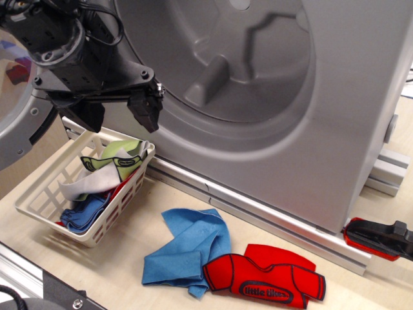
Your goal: Put clothes in laundry machine
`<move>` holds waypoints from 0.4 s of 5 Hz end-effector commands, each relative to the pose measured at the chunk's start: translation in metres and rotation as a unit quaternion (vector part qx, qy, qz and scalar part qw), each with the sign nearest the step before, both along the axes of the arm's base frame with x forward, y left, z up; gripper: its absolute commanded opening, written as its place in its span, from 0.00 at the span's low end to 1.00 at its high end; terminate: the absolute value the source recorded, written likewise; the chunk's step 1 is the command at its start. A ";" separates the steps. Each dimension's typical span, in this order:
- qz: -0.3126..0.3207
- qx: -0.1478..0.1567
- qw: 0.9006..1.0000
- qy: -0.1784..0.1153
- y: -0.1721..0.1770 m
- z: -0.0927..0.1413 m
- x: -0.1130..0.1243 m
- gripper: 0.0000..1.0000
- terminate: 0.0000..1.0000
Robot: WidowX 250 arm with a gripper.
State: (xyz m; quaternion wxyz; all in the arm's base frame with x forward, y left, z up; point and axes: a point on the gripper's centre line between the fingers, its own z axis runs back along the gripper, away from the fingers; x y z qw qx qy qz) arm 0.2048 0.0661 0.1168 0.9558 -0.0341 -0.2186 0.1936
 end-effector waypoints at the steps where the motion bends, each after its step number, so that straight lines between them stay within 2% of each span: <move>1: 0.000 0.000 1.000 0.000 0.000 0.000 0.000 1.00 0.00; 2: 0.088 -0.003 0.996 0.031 0.021 -0.009 0.004 1.00 0.00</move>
